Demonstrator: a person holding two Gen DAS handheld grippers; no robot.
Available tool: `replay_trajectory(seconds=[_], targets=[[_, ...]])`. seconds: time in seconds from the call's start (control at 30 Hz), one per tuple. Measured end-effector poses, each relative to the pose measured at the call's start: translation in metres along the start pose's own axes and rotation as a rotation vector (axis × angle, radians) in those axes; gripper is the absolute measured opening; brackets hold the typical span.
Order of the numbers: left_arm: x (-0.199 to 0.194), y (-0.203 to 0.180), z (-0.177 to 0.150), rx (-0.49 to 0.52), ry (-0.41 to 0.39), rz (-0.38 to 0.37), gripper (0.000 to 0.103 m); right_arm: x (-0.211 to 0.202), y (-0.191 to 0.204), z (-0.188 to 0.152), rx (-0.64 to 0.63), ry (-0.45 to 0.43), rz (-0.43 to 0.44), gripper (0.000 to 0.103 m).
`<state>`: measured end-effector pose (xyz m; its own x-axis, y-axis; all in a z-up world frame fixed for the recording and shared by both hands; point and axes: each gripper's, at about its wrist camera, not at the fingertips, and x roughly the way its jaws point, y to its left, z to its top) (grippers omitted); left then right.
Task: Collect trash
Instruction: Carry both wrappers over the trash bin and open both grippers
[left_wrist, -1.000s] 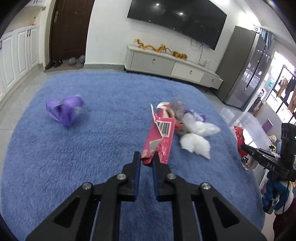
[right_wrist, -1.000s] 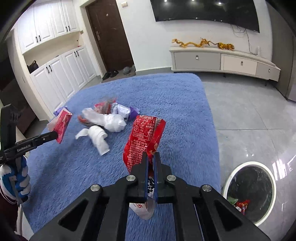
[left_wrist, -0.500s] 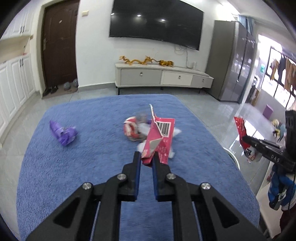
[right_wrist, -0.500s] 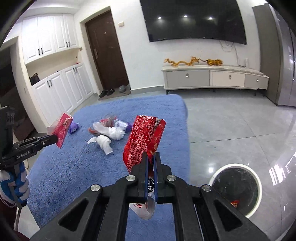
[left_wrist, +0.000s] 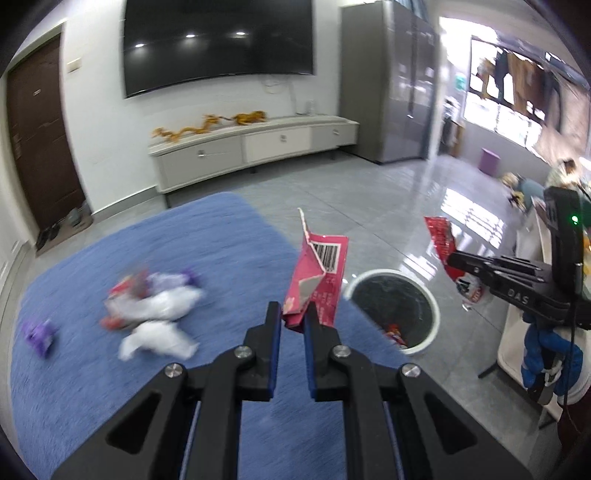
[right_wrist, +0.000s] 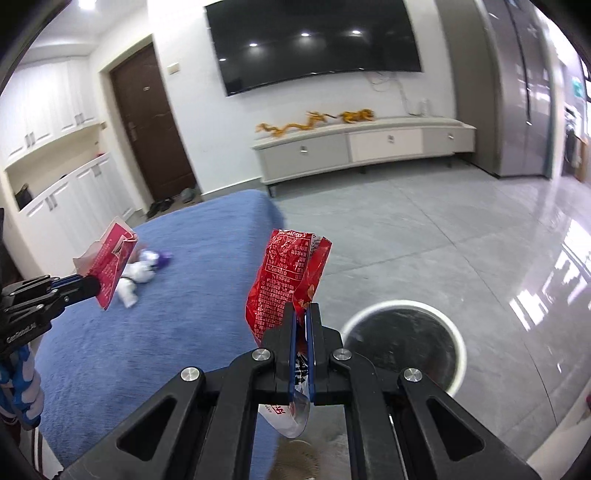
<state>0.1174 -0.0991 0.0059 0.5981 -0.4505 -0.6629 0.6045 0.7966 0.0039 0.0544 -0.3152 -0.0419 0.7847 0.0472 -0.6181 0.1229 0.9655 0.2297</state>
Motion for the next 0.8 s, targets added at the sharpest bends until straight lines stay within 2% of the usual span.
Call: replay_trajectory(seconds=[0.37,0.57,0.8], targets=[[0.094,-0.083,0.031,0.142,0.124,-0.116,0.011,0.041,-0.081,-0.010,0.128,0.064,-0.087,0.005],[0.145,-0.115,0.043,0.188,0.192,-0.165,0.012,0.082,-0.122,-0.018,0.197,0.130,-0.111,0.005],[0.186,-0.137,0.051,0.208,0.252,-0.198,0.015,0.115,-0.146,-0.029,0.232,0.189,-0.138,0.006]])
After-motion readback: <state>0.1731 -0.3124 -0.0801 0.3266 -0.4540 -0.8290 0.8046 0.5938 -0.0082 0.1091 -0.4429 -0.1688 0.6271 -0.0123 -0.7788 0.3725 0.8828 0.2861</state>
